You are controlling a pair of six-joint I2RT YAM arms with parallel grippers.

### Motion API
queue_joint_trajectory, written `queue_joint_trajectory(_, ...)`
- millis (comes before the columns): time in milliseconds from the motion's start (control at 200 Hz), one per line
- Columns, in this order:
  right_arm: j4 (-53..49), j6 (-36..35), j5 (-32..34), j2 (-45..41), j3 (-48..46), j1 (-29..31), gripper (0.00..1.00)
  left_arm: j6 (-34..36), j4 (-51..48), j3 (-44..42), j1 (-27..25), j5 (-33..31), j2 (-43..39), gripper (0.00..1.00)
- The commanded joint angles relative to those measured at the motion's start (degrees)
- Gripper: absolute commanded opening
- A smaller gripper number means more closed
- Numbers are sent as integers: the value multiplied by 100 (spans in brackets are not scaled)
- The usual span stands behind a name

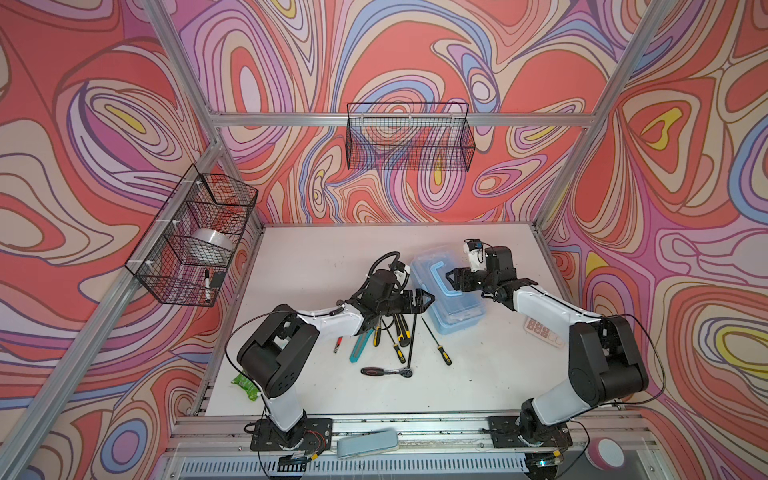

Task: Pack the tool kit

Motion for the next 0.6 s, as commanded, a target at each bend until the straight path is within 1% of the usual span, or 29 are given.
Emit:
queue_joint_trajectory(0, -516, 442, -88, 308, -407, -323, 63, -331, 308, 27, 4, 131, 202, 97)
queue_joint_trajectory(85, -356, 574, -250, 347, -458, -445, 63, -504, 487, 27, 5, 162, 283, 97)
queue_joint_trajectory(210, -275, 682, -327, 378, -472, -474, 62, -818, 641, 78, 5, 134, 415, 95)
queue_joint_trajectory(401, -39, 962, -655, 468, -554, -544, 61, -1210, 1061, 230, 5, 139, 635, 94)
queue_joint_trajectory(596, 136, 1221, -866, 666, -640, -630, 58, -1471, 1466, 368, 5, 195, 825, 94)
